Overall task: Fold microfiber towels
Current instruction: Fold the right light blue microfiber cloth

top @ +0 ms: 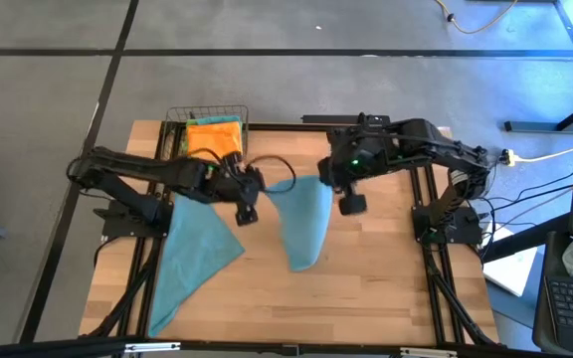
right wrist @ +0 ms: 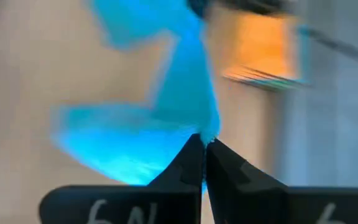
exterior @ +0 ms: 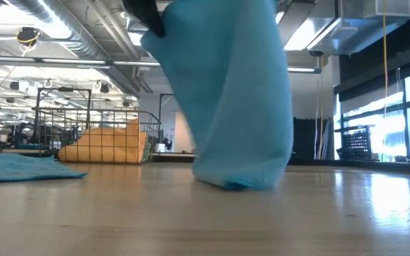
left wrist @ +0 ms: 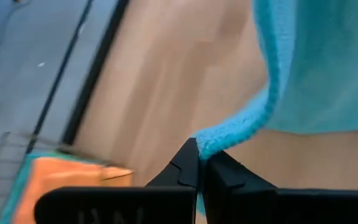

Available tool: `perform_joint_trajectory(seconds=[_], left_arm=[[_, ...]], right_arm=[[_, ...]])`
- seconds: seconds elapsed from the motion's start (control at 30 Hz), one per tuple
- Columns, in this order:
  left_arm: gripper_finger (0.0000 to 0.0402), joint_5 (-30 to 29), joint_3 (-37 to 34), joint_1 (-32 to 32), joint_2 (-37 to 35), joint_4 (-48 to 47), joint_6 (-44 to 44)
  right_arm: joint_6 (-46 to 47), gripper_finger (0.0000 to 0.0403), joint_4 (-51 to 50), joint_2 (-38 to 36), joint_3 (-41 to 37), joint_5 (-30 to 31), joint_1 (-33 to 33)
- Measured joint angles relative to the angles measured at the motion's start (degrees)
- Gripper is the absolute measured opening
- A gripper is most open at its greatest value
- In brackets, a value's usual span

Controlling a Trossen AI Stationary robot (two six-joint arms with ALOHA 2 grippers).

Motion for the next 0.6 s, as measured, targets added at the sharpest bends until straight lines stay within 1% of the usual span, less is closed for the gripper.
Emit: perform_joint_trajectory(seconds=[0.07, 0.1, 0.13, 0.17, 0.2, 0.3, 0.4, 0.5, 0.6], left_arm=[[0.0000, -0.18, 0.30, 2.67, -1.85, -1.70, 1.12], [0.0000, -0.31, 0.71, 3.97, -2.77, -2.82, 1.68], [0.0000, -0.42, 1.30, 5.16, -3.80, -3.71, 2.04], [0.0000, -0.55, 2.06, 6.24, -4.79, -4.18, 2.25], [0.0000, -0.54, 2.83, 7.16, -5.74, -4.60, 2.51], [0.0000, 1.70, 5.01, 9.01, -8.10, -5.34, 3.56], [0.0000, 4.71, 6.75, 9.17, -8.90, -5.43, 2.53], [0.0000, 10.58, 7.05, 7.20, -8.42, -5.61, -0.68], [0.0000, 15.74, 6.02, 3.47, -6.06, -5.68, -4.30]], right_arm=[[-3.76, 0.0012, 0.21, 0.52, 0.00, 11.76, -0.39], [-5.10, 0.0012, 0.36, 0.54, 0.00, 16.36, -0.82], [-5.91, 0.0012, 0.71, 0.54, 0.00, 19.66, -1.22], [-6.24, 0.0012, 1.26, 0.48, 0.02, 21.46, -1.72], [-6.20, 0.0012, 1.67, 0.46, 0.01, 21.85, -2.36], [-3.17, 0.0012, 0.56, 0.41, 0.01, 19.91, -3.60], [0.74, 0.0012, -1.24, 0.34, -0.11, 14.45, -4.14], [3.24, 0.0012, -0.78, 0.37, -3.18, 6.64, -4.19], [3.54, 0.0012, 0.83, 0.49, -9.24, -5.30, -3.22]])
